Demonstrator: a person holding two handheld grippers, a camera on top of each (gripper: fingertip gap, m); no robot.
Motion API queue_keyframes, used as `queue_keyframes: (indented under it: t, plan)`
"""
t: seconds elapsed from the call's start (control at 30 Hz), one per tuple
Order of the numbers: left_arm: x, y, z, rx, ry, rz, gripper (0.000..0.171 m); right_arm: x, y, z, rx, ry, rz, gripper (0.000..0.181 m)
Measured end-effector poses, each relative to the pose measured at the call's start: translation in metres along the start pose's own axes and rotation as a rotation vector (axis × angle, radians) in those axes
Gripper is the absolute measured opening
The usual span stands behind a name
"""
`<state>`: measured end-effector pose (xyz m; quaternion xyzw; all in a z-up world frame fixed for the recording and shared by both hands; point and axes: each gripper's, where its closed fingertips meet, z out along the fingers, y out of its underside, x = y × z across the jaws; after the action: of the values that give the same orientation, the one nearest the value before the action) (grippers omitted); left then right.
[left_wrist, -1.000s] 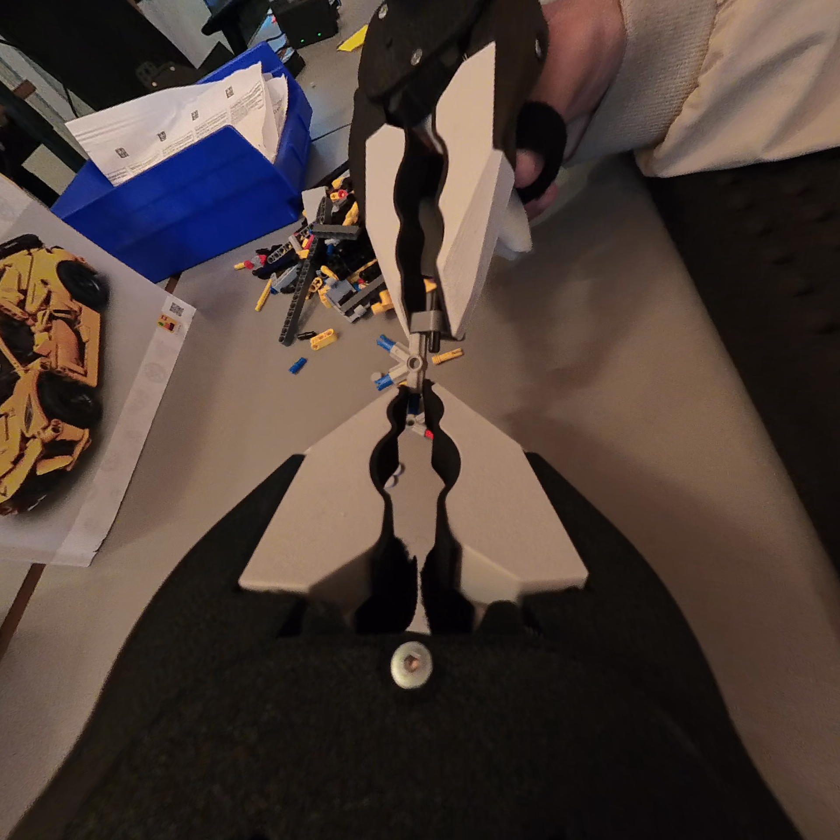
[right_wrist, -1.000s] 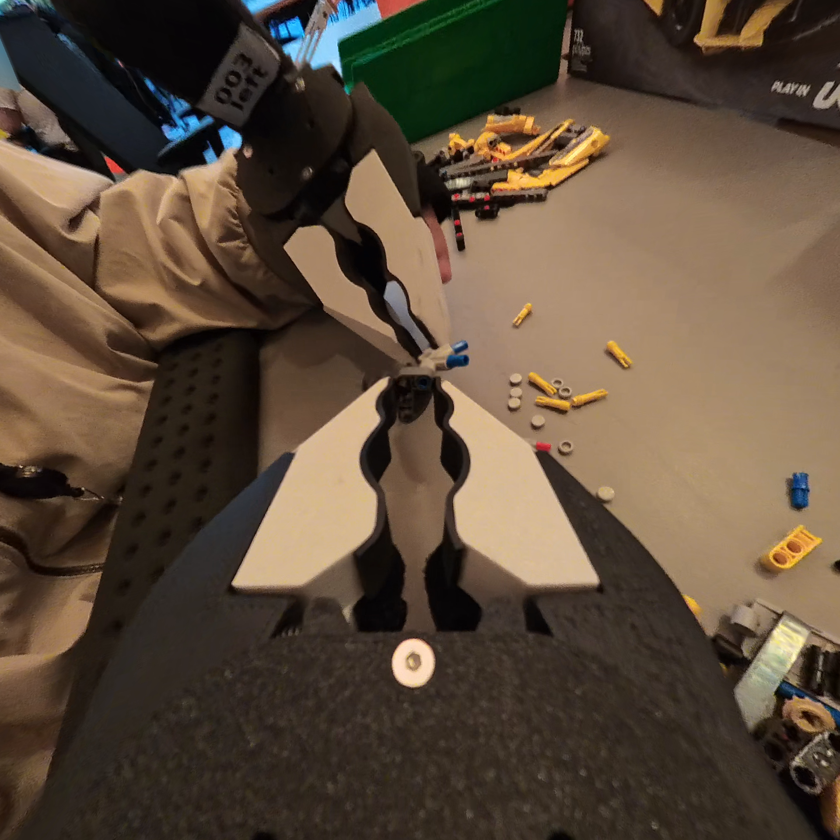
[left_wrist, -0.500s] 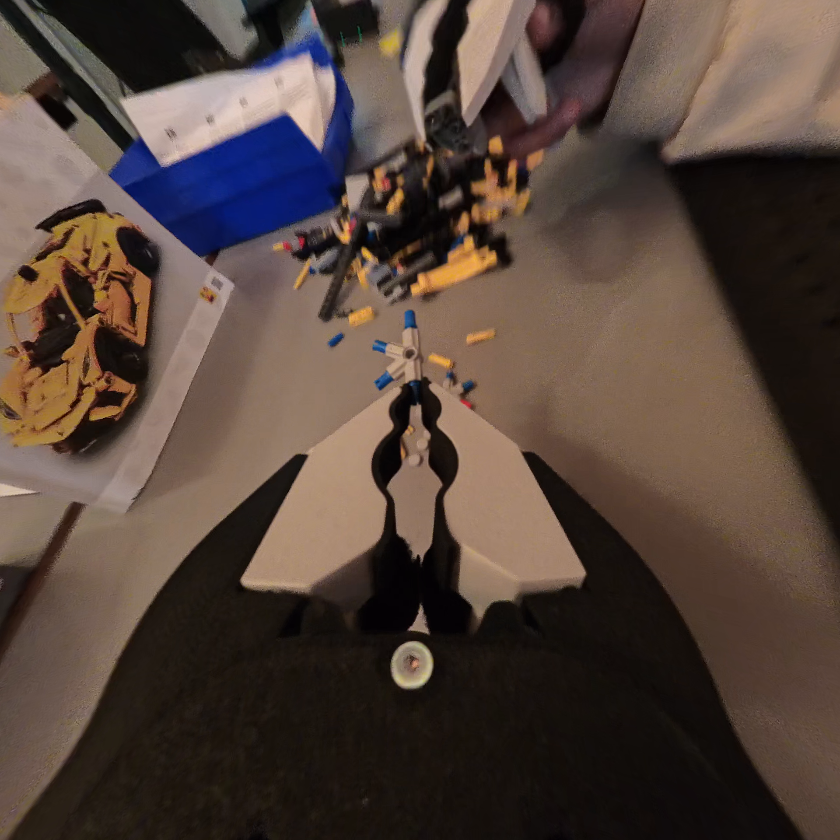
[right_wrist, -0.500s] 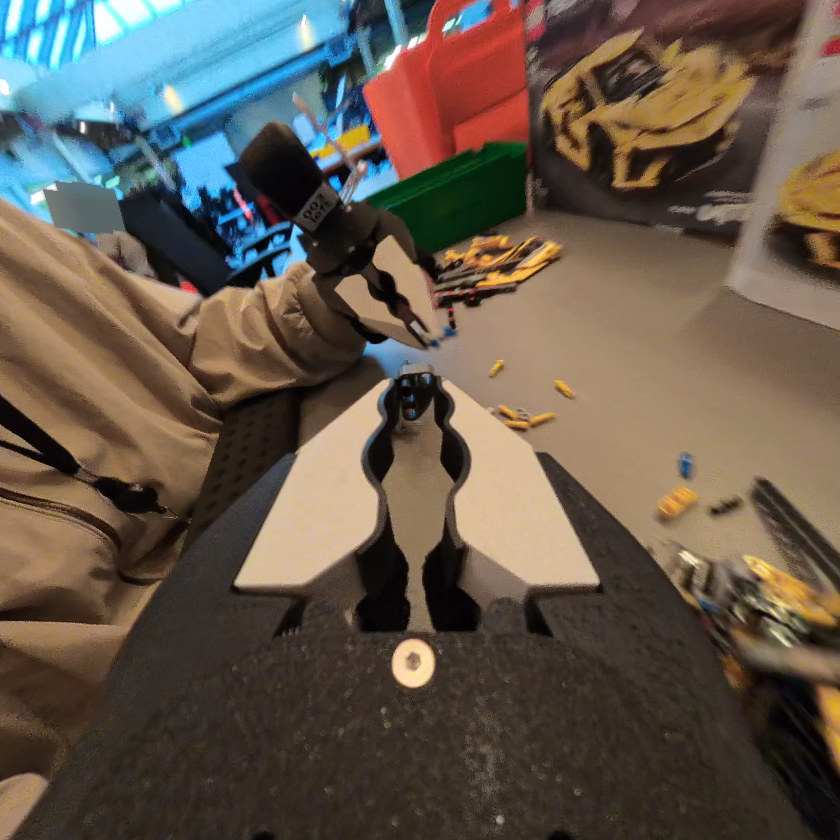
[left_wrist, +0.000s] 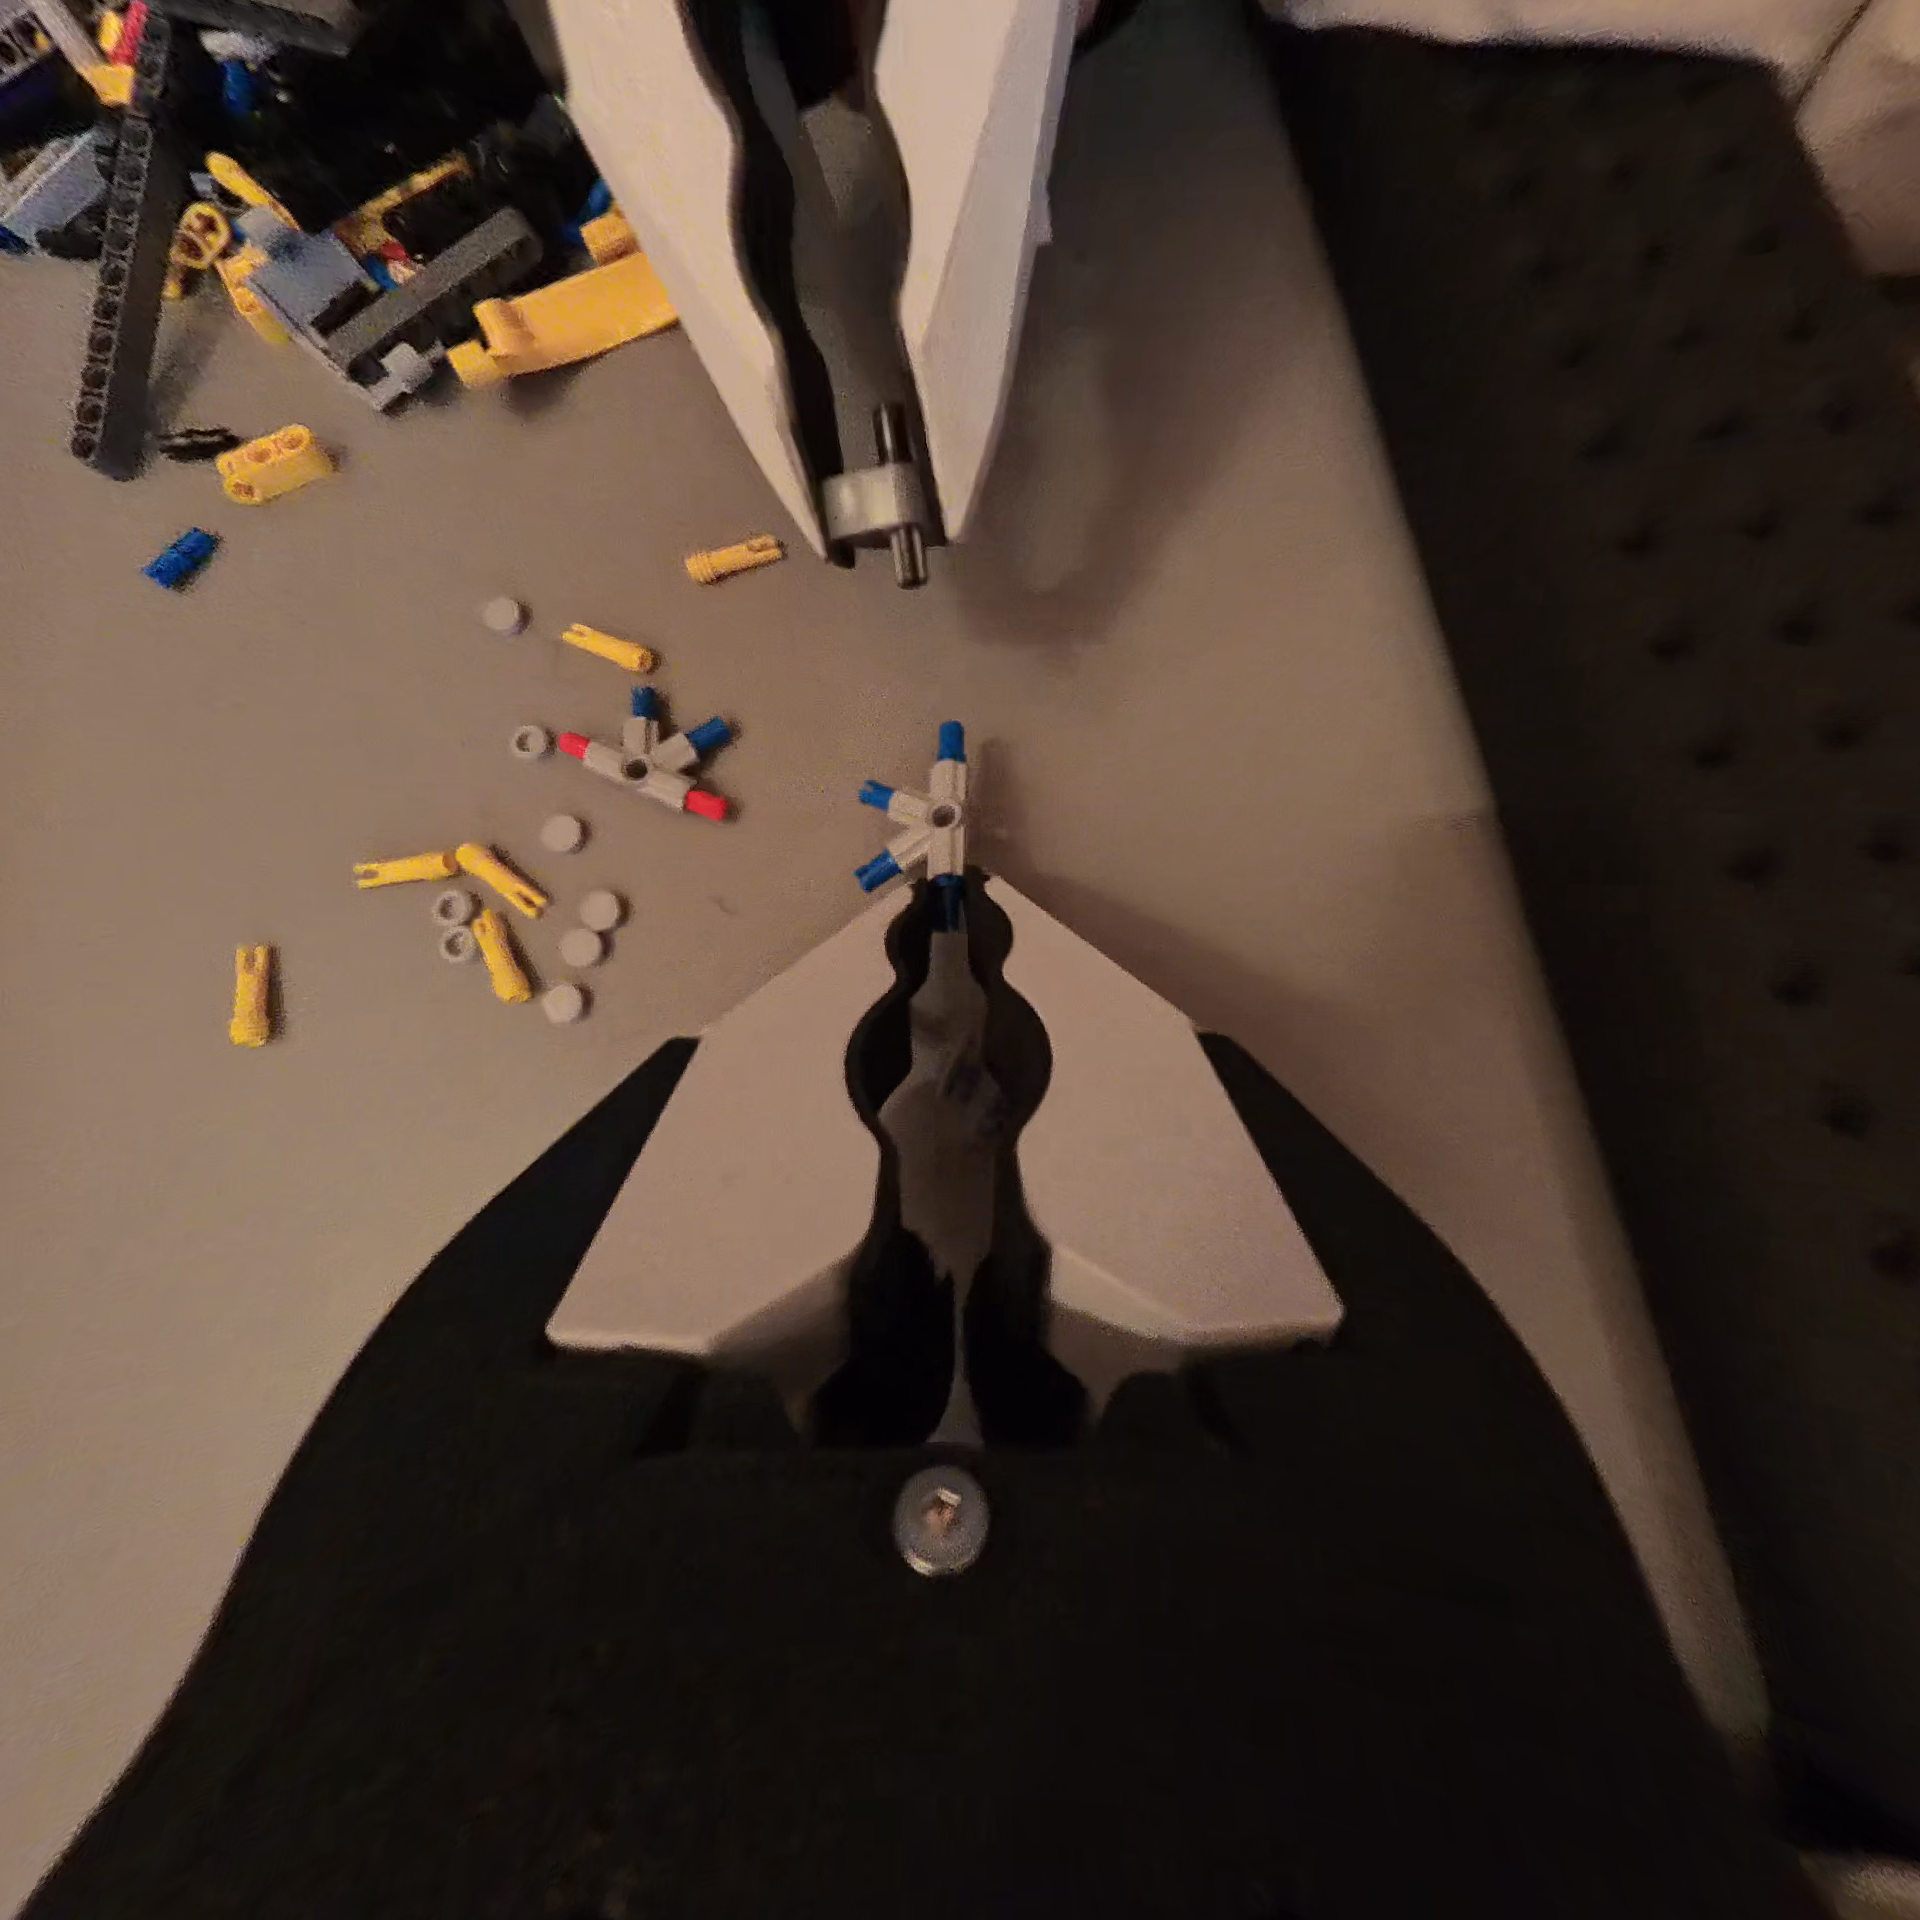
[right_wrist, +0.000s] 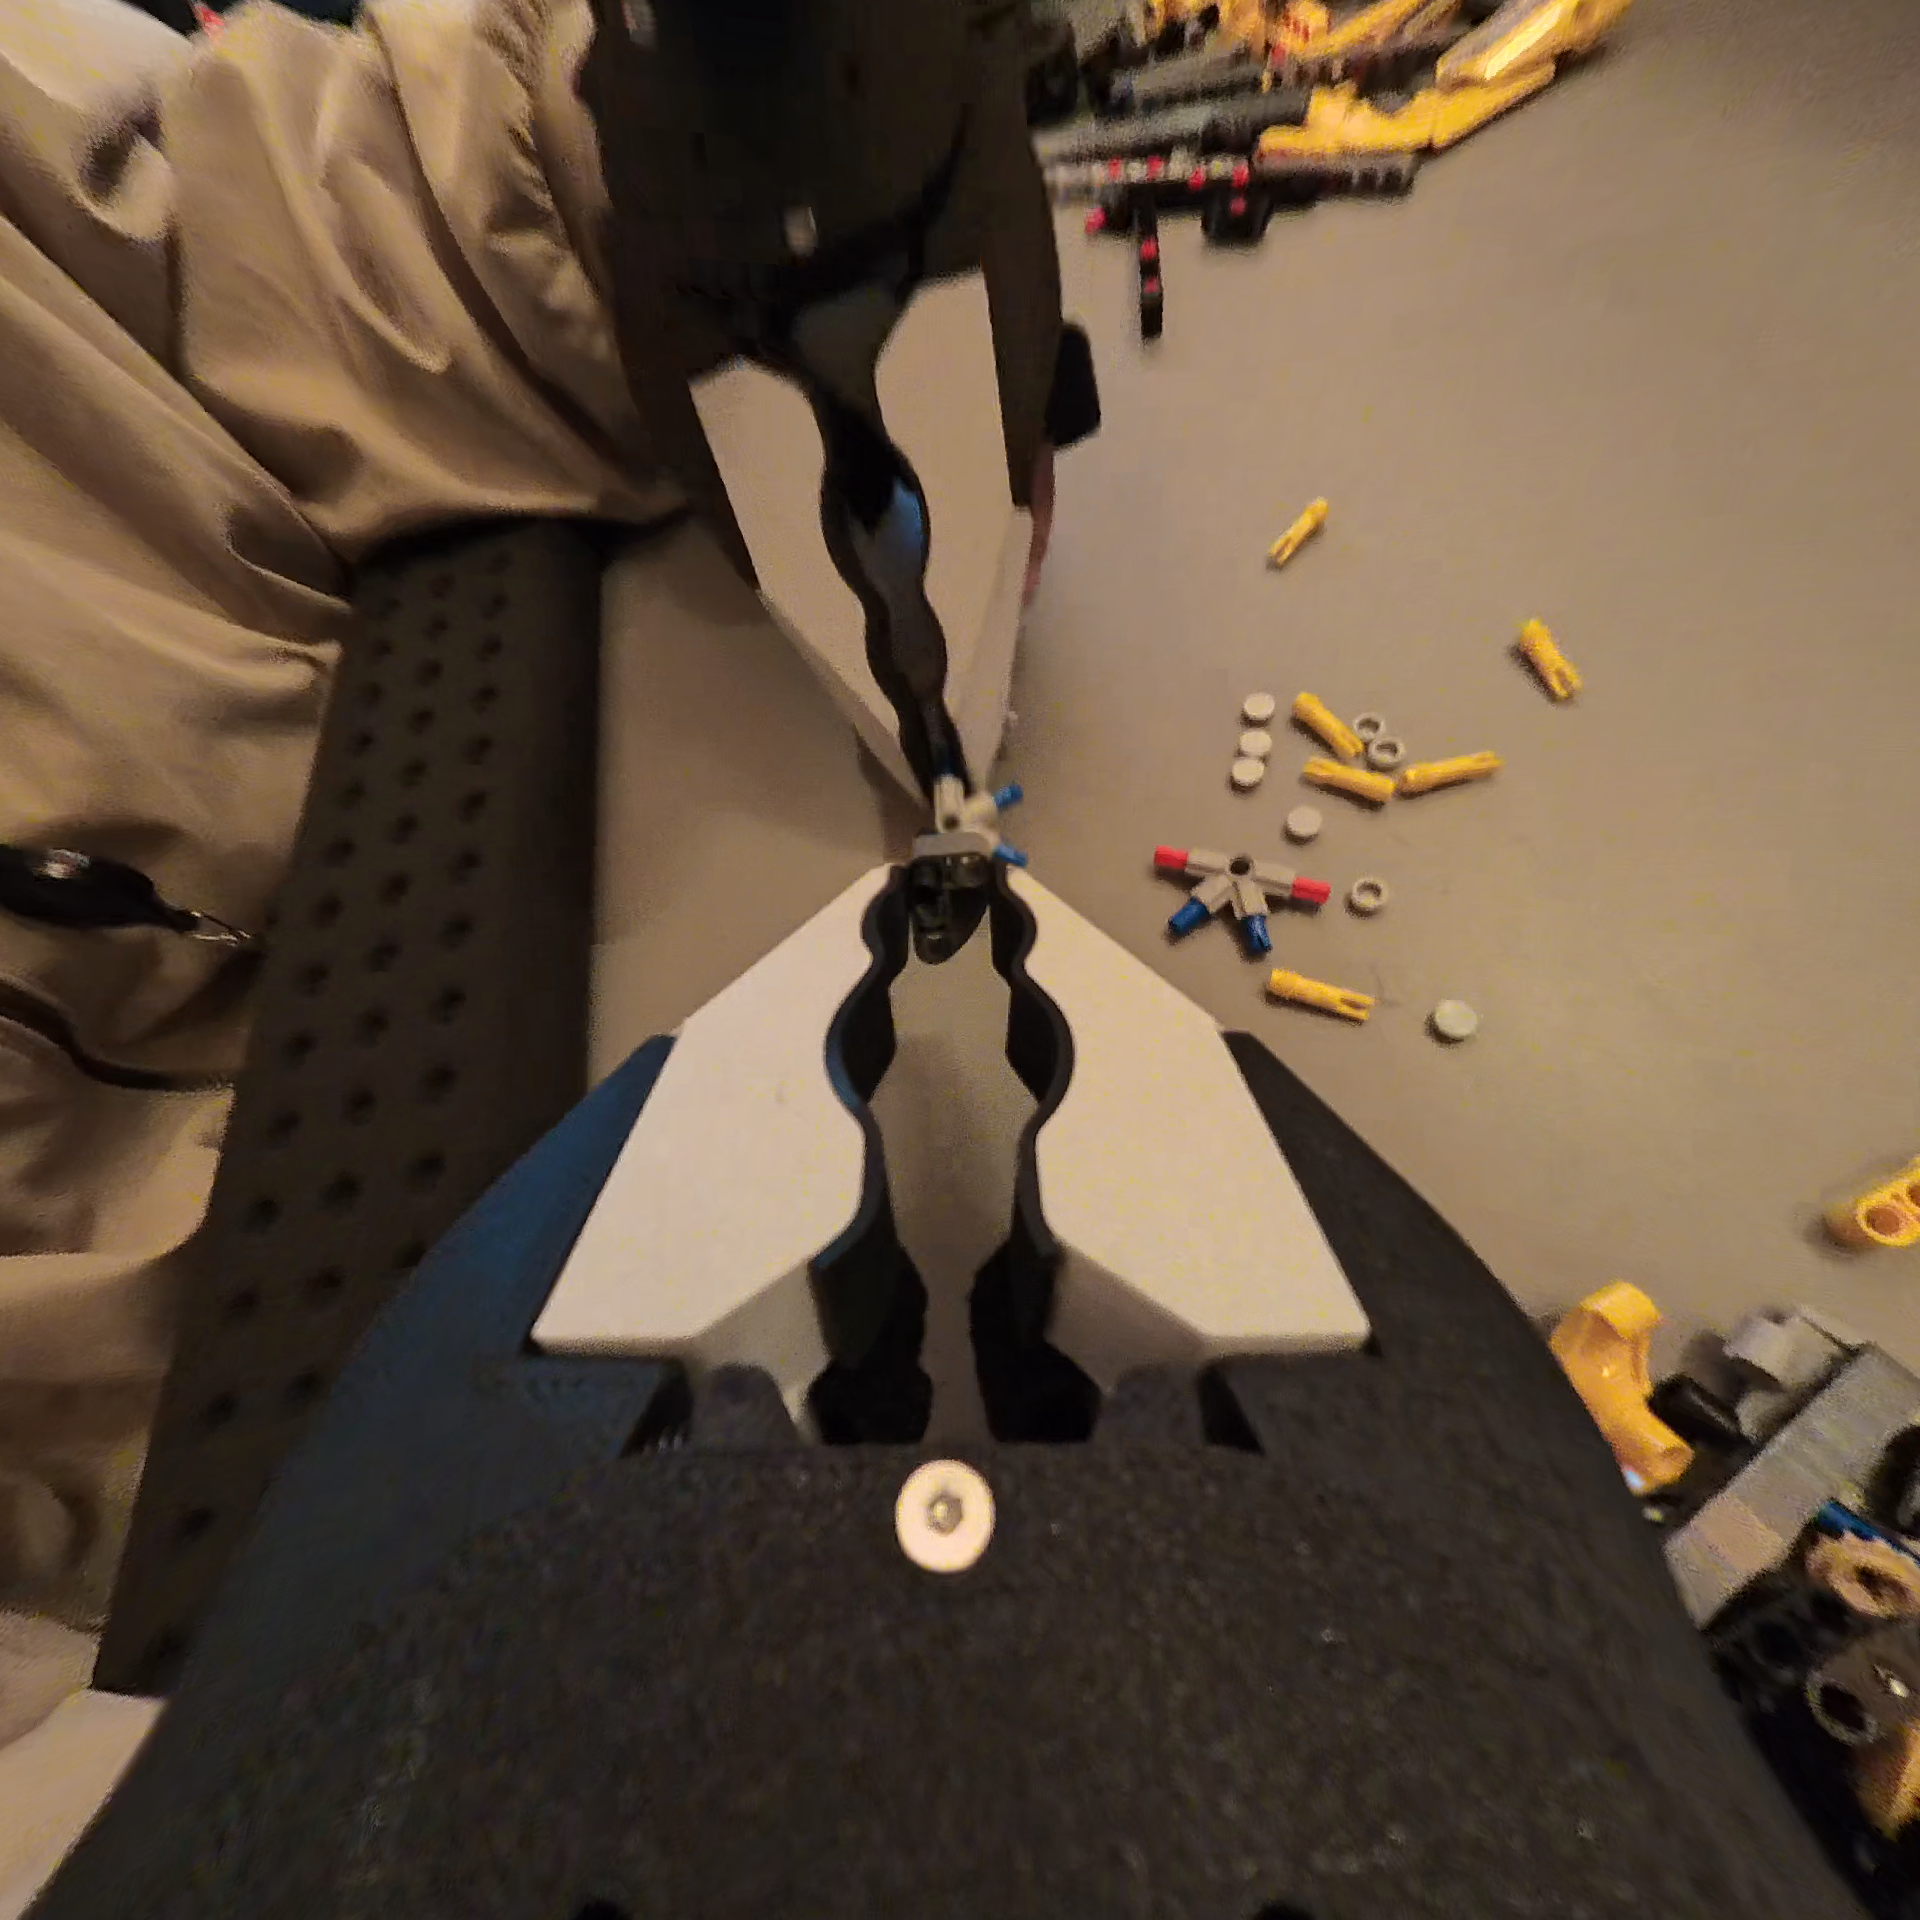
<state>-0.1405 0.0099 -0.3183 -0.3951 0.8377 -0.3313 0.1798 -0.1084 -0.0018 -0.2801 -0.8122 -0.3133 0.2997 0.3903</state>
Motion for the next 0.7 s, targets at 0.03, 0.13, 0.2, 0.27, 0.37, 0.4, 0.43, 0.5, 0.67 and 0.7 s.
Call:
queue_keyframes:
  t: [0.03, 0.13, 0.2, 0.27, 0.37, 0.4, 0.43, 0.5, 0.67, 0.7]
  plan:
    - [0.002, 0.003, 0.004, -0.028, -0.002, 0.011, 0.006, -0.002, -0.004, 0.0, 0.026, -0.006, -0.015, 0.014]
    - [0.008, -0.004, 0.009, -0.004, 0.016, 0.01, 0.007, -0.028, -0.026, -0.006, 0.158, -0.178, 0.042, 0.014]
    - [0.009, -0.011, 0.007, 0.032, 0.031, -0.022, 0.019, -0.04, -0.041, -0.016, 0.232, -0.292, 0.115, 0.014]
    - [0.011, -0.032, -0.003, 0.155, 0.072, -0.08, 0.029, -0.049, -0.053, -0.024, 0.304, -0.32, 0.048, 0.013]
    - [0.022, -0.082, -0.033, 0.469, 0.236, -0.216, 0.032, -0.06, -0.075, -0.033, 0.46, -0.283, -0.125, 0.013]
    - [0.027, -0.097, -0.045, 0.566, 0.313, -0.254, 0.032, -0.063, -0.083, -0.036, 0.507, -0.267, -0.161, 0.013]
    - [0.032, -0.108, -0.055, 0.646, 0.388, -0.285, 0.032, -0.067, -0.089, -0.038, 0.545, -0.265, -0.188, 0.013]
    - [0.04, -0.123, -0.072, 0.77, 0.513, -0.337, 0.032, -0.075, -0.099, -0.043, 0.61, -0.289, -0.206, 0.013]
    - [0.052, -0.145, -0.102, 0.978, 0.737, -0.397, 0.033, -0.084, -0.103, -0.046, 0.645, -0.349, -0.199, 0.014]
    - [0.05, -0.148, -0.105, 1.007, 0.755, -0.417, 0.032, -0.085, -0.105, -0.05, 0.667, -0.362, -0.196, 0.014]
